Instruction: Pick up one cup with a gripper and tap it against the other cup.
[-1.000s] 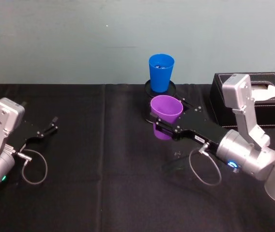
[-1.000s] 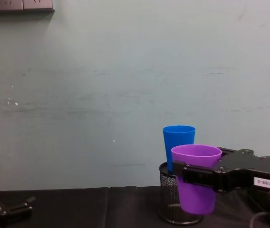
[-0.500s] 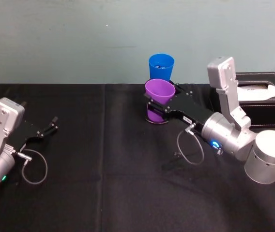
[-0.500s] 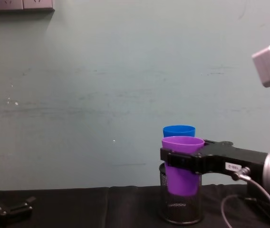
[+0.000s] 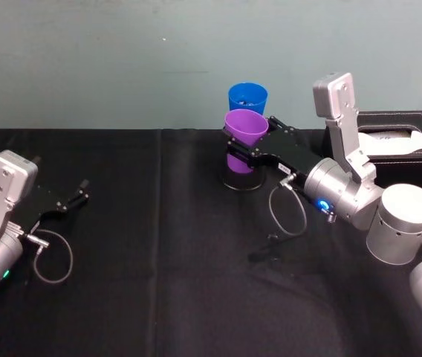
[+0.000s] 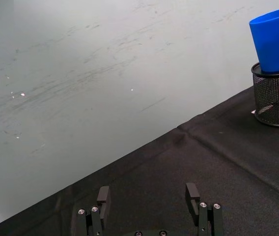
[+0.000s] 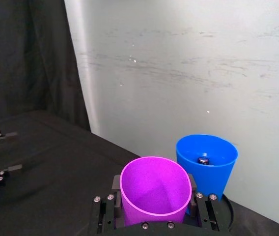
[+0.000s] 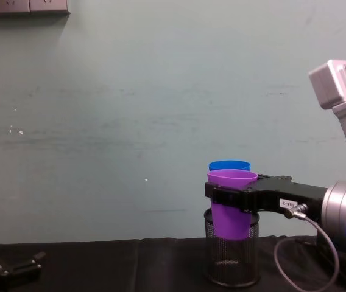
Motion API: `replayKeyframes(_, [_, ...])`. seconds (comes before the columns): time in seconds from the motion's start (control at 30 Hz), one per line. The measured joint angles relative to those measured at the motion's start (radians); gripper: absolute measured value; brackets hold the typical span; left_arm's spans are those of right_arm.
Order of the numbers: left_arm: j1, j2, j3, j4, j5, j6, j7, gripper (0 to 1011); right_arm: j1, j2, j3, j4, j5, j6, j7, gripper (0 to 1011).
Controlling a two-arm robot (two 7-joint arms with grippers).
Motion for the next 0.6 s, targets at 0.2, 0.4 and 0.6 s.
replayKeyframes(0.2, [0.000, 0.000, 0.000, 0.000, 0.000, 0.000, 0.000, 1000, 0.017, -0.010, 0.002, 0.024, -0.007, -0.001, -0.001, 736])
replayKeyframes(0.4, [0.000, 0.000, 0.000, 0.000, 0.000, 0.000, 0.000, 1000, 0.033, -0.019, 0.004, 0.046, -0.019, -0.007, -0.007, 736])
replayKeyframes(0.6, [0.000, 0.000, 0.000, 0.000, 0.000, 0.000, 0.000, 1000, 0.044, -0.024, 0.010, 0.058, -0.026, -0.010, -0.007, 736])
